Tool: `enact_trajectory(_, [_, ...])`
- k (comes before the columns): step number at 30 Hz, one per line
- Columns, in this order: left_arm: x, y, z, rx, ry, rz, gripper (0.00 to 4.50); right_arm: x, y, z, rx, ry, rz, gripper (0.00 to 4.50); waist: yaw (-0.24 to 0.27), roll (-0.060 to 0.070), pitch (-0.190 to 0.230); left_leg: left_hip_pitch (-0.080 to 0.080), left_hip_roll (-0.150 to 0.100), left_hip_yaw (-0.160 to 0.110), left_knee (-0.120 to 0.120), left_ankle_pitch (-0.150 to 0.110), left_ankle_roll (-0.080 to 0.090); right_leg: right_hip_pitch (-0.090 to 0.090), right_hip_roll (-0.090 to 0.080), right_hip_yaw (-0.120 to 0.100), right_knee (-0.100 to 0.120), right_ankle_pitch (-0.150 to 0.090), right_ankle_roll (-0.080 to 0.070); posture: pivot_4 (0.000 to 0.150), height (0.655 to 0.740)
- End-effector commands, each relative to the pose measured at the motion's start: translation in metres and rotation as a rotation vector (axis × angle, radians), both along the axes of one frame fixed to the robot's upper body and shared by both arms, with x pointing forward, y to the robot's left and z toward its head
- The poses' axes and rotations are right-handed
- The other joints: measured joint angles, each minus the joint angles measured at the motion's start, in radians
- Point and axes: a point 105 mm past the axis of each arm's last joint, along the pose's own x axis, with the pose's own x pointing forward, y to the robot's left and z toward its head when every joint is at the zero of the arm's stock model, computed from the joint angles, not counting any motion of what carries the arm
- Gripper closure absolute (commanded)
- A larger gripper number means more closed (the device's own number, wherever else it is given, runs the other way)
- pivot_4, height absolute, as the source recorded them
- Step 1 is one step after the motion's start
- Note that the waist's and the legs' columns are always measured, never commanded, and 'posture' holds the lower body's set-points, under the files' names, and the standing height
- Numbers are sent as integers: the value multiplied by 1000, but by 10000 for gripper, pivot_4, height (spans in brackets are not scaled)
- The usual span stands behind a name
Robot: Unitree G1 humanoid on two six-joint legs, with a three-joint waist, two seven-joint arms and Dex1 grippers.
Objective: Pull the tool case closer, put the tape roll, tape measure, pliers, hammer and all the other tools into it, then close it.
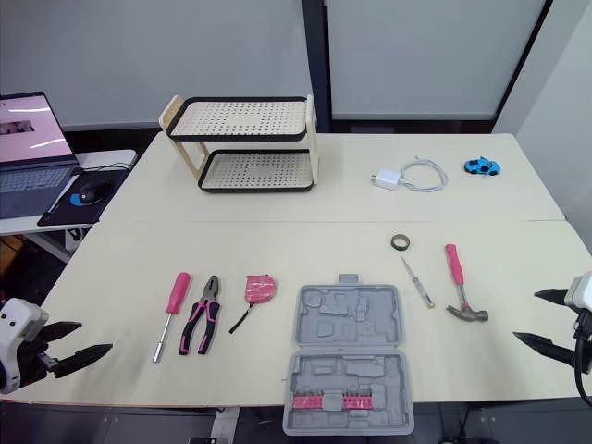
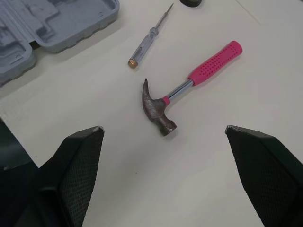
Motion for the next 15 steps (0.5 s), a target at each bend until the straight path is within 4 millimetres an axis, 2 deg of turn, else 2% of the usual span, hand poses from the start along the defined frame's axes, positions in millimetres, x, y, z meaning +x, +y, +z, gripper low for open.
enact_trajectory(1, [2,-1,7,4,-36,-6,0,3,-1,8,-22,-25,11,235,0,0,0,0,0,0,0,0,0,0,0,0,0,0,0,1500,7400])
enact_trajectory(15, [-2,-4,4,0,-15,-16,0,6,0,5,-30,-15,20,235,0,0,0,0,0,0,0,0,0,0,0,0,0,0,0,1500,7400])
